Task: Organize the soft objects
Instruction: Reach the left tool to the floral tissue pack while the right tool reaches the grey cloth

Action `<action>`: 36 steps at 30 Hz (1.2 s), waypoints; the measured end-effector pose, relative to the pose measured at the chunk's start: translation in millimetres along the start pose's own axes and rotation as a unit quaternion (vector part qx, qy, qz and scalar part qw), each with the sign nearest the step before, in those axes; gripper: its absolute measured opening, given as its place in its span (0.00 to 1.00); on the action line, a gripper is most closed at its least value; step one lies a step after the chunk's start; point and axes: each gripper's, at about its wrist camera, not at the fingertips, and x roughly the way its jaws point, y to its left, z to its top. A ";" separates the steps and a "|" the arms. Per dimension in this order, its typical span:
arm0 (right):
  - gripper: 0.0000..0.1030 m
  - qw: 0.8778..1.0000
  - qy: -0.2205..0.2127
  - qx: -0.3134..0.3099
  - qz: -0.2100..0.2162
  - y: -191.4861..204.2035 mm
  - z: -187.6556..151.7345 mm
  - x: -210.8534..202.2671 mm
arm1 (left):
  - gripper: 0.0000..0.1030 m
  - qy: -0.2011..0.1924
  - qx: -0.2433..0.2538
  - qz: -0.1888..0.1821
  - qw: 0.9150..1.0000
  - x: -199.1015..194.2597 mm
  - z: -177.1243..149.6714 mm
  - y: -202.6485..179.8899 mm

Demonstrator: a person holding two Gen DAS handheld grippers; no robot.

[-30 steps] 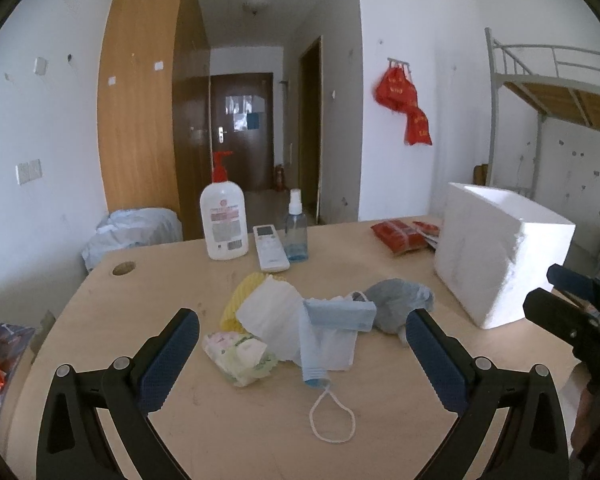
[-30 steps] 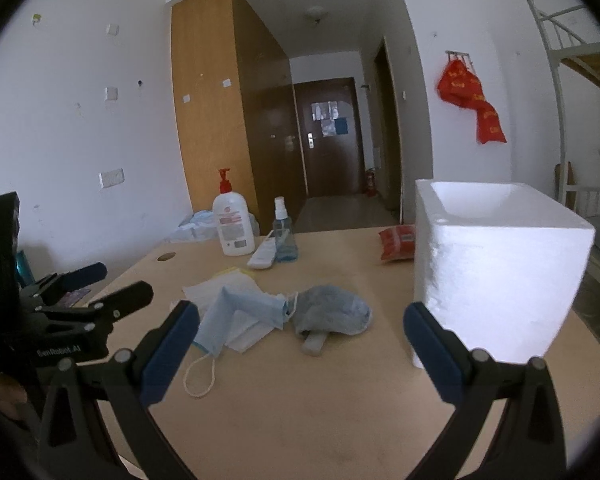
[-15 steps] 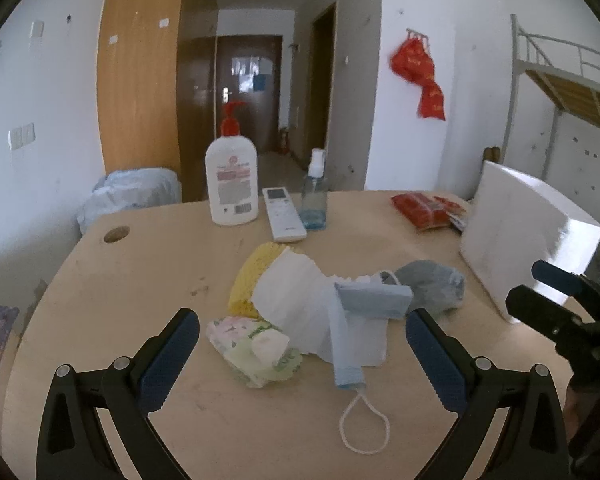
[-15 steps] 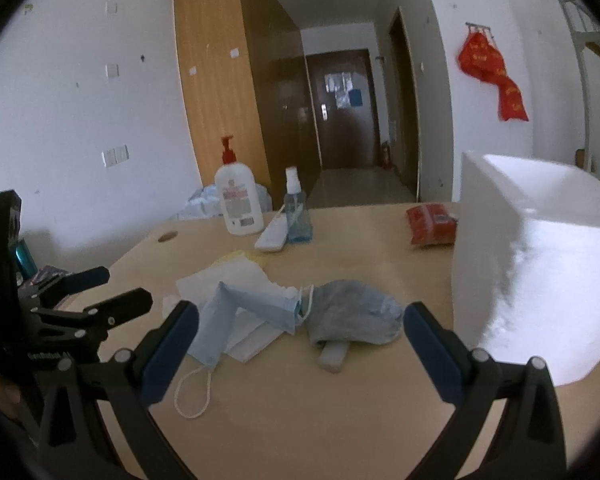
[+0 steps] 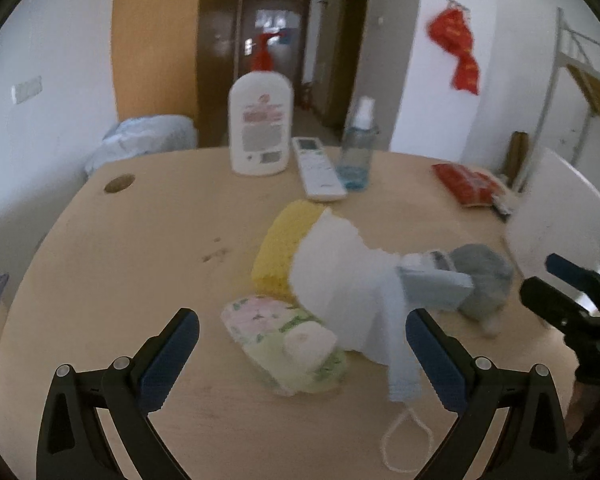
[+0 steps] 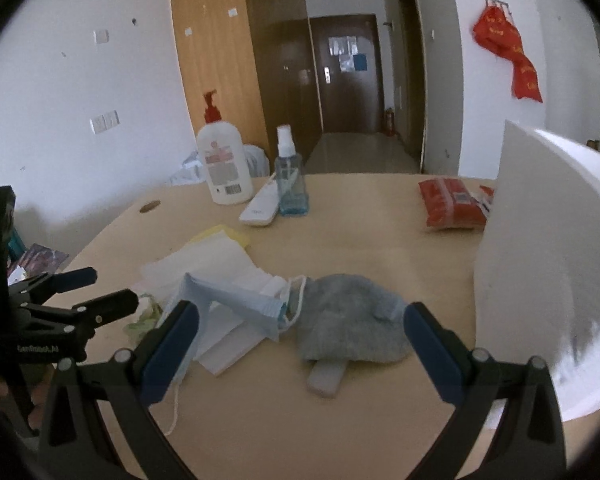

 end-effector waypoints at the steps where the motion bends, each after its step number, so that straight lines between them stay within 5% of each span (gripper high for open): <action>1: 1.00 1.000 0.006 -0.002 0.002 -0.1 1.2 4.1 | 1.00 0.007 -0.005 0.008 1.000 4.2 0.0 2.8; 17: 1.00 0.999 0.049 -0.005 0.012 -3.5 3.4 31.7 | 0.79 0.080 -0.043 0.041 0.995 34.7 -5.7 22.1; 21: 1.00 0.998 0.061 -0.007 0.004 -4.4 3.4 38.4 | 0.62 0.101 -0.053 0.035 0.993 44.9 -10.1 25.8; 29: 1.00 0.998 0.067 -0.003 -0.005 -9.2 5.5 44.0 | 0.48 0.093 -0.061 0.041 0.993 40.0 -9.6 27.7; 31: 1.00 0.998 0.065 -0.004 -0.007 -9.5 6.3 44.1 | 0.36 0.087 -0.062 0.043 0.993 39.2 -8.9 28.7; 36: 1.00 0.998 0.065 -0.002 -0.020 -13.1 6.8 47.8 | 0.25 0.074 -0.059 0.052 0.994 33.9 -8.3 31.5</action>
